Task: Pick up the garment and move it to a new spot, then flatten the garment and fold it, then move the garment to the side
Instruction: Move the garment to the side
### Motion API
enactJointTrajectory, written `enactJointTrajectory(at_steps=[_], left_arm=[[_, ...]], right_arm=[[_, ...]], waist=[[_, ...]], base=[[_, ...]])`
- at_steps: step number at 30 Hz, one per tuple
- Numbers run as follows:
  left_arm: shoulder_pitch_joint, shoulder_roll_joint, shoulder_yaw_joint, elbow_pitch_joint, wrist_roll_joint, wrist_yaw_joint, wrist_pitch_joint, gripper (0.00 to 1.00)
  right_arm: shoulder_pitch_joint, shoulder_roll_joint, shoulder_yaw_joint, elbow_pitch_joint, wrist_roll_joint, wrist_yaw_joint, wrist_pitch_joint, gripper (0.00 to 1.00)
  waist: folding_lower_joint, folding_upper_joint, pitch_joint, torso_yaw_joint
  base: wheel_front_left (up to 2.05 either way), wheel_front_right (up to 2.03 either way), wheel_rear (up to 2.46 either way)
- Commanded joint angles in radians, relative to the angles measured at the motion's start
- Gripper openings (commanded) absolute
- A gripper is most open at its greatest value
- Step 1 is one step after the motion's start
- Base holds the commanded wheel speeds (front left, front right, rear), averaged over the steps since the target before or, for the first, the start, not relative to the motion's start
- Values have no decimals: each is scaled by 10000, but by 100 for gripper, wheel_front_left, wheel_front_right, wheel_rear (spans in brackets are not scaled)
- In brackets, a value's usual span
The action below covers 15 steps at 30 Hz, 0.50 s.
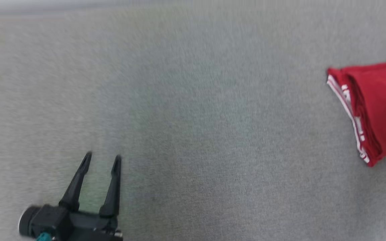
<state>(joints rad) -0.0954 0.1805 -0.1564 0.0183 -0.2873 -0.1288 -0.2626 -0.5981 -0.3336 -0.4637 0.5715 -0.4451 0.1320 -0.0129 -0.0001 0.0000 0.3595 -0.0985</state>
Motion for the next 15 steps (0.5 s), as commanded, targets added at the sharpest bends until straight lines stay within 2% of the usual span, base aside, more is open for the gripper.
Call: enactJointTrajectory(at_steps=[1,4,7,11,15], left_arm=[[346,-120,160,152,-6,42,-28,100],[635,-270,412,289,43,97,-28,100],[1107,-494,809,226,264,126,-28,100],[1722,-760,1250,369,403,122,-29,100],[2103,-923,1551,599,528,79,-28,100]], right_arm=[[383,258,67,2,401,-25,-346,100],[879,621,351,-97,858,-25,-652,100],[1666,1230,631,-582,1906,-26,-1046,100],[2977,2064,1099,-1647,3218,-23,-1277,100],[4430,2347,1750,-2900,4248,-25,-1111,100]], waist=[[1,0,-1498,643],[1,0,-2062,814],[1,0,-2846,1058],[1,0,-3770,1369],[1,0,-4262,1702]], base=[[0,0,0],[0,0,0],[0,0,0],[0,0,0],[0,0,0]])
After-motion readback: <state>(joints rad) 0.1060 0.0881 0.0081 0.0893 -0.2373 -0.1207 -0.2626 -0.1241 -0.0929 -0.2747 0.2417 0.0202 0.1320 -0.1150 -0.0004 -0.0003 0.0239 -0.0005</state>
